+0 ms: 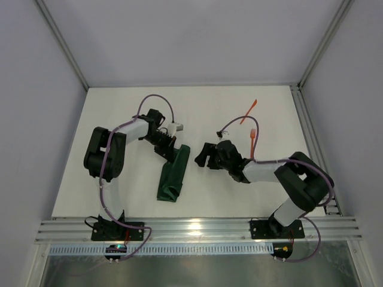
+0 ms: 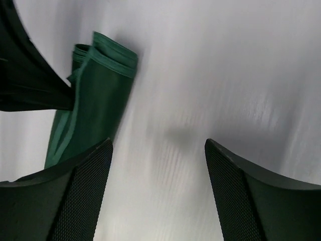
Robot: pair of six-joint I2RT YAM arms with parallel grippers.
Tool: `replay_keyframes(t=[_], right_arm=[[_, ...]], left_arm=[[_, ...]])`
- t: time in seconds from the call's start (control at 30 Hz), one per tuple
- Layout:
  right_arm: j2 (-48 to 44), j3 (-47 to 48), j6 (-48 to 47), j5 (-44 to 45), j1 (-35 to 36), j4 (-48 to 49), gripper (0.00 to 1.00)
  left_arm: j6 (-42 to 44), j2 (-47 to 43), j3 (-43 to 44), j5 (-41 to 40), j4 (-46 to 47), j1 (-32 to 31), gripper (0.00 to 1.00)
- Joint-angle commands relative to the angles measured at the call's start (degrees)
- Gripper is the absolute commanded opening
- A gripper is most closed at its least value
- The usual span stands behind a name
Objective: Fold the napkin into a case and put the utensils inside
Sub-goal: Stuff the top corner of the smaller-rectangle-folded napkin into the folded napkin, then pick up the smaller rectangle-folded napkin from the center of the board.
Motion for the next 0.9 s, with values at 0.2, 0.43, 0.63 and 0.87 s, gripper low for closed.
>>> replay_keyframes(t=[0.2,0.43,0.63,0.87], right_arm=[[14.8,6.5,8.5,-13.6,-2.4,7.0,0.76],[20.6,7.8,12.1,-17.9,-2.6,9.7,0.65],[25.2,9.0,13.2,-23.8,-2.5,12.8,0.64],[30.7,14.9,14.6,-28.3,-2.5,11.5,0.64]], left_arm=[[0.9,-2.0,-2.1,-1.8,2.7,0.4,0.00],[1.0,-2.3,-2.3,-1.8,2.8,0.4,0.00],[1.3,-2.8,-2.1,-1.2,3.0,0.4,0.00],[0.5,-2.2,-0.7,-0.7,3.5,0.6,0.00]])
